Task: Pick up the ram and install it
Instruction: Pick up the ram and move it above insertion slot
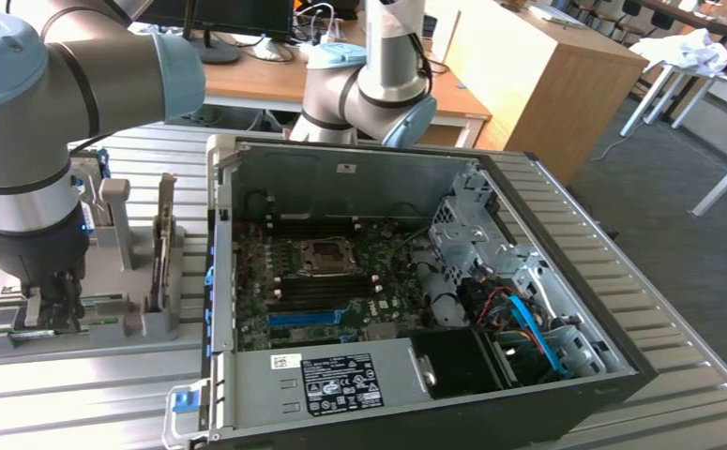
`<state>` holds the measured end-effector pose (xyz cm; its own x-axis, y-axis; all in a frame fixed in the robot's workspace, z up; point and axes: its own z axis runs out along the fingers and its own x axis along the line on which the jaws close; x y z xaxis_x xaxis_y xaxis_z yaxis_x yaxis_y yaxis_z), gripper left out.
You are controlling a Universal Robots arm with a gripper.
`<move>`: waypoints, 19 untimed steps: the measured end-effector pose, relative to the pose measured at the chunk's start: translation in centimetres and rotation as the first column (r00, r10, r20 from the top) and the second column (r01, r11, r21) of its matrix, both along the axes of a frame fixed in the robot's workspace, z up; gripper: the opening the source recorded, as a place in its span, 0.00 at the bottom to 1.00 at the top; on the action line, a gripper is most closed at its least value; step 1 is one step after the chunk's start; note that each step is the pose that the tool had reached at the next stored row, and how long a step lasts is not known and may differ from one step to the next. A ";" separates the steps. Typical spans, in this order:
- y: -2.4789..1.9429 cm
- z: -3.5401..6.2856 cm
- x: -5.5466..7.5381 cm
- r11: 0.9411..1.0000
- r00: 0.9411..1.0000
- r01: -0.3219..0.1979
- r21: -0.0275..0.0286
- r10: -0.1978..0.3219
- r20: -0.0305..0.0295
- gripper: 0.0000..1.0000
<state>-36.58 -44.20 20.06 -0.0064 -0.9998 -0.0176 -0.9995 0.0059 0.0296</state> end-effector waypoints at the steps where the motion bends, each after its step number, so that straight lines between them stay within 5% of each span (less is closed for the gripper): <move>1: 0.00 0.00 0.0 1.000 1.000 0.000 0.000 0.000 0.000 0.24; 19: 0.00 0.00 0.0 1.000 1.000 0.000 0.000 0.000 0.000 0.23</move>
<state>-36.58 -44.20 20.06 -0.0064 -0.9998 -0.0176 -0.9995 0.0059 0.0296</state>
